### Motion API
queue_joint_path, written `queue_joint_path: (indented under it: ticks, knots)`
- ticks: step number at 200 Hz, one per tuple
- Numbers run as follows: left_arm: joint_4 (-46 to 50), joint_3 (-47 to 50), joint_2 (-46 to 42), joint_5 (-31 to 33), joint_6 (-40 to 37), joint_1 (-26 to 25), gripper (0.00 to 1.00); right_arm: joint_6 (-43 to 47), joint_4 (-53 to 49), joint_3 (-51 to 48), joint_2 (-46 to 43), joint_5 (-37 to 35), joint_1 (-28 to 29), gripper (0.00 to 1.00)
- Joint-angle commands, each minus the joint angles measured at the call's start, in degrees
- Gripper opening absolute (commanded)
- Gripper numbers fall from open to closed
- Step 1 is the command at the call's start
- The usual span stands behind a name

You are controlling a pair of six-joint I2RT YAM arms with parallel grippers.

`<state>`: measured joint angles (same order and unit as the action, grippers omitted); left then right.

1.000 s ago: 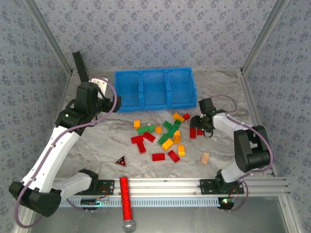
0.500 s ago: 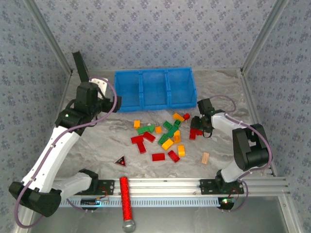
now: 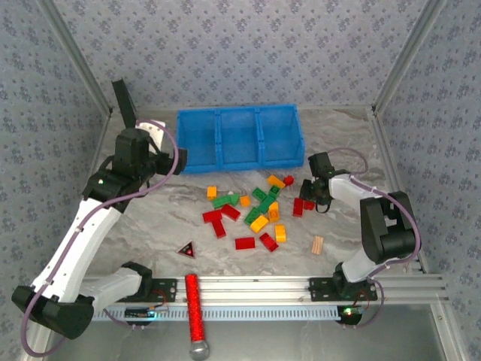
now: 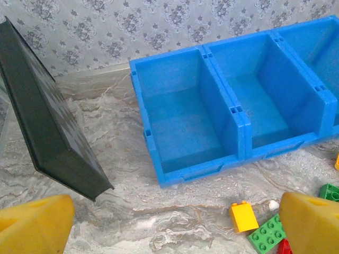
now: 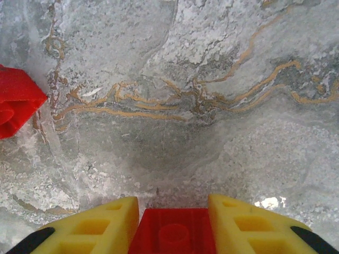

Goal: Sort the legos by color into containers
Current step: Pick up the lego from the middle-right of the table, then place the lego in the container.

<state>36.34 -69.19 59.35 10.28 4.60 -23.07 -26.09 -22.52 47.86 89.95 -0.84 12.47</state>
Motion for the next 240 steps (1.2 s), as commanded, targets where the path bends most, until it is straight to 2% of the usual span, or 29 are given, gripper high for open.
queue_joint_path:
  ticks: [1,48,115,148,178,240]
  knots:
    - [0.6,0.5,-1.2,-0.5,0.0,-0.5,0.99,0.3,-2.0,0.2,2.1,-0.1,-0.3,0.36]
    - [0.7,0.7,-1.7,-0.1,-0.5,-0.5,0.99,1.6,-3.8,2.1,1.8,-0.5,-0.4,0.30]
    - [-0.6,1.2,-3.9,0.5,-0.4,-0.4,0.99,6.8,-8.3,15.5,-0.4,-4.5,2.4,0.30]
    - [0.0,1.2,-4.8,1.2,-0.9,-0.4,0.99,11.0,-5.8,24.0,4.2,-5.1,4.3,0.30]
    - [-0.4,2.6,-5.7,2.1,-0.8,-0.4,0.99,14.2,-2.1,31.9,10.7,-2.4,5.1,0.27]
    - [-0.4,3.1,-5.3,3.2,-1.1,-0.5,0.99,18.1,-6.1,48.1,25.6,-8.5,7.7,0.27]
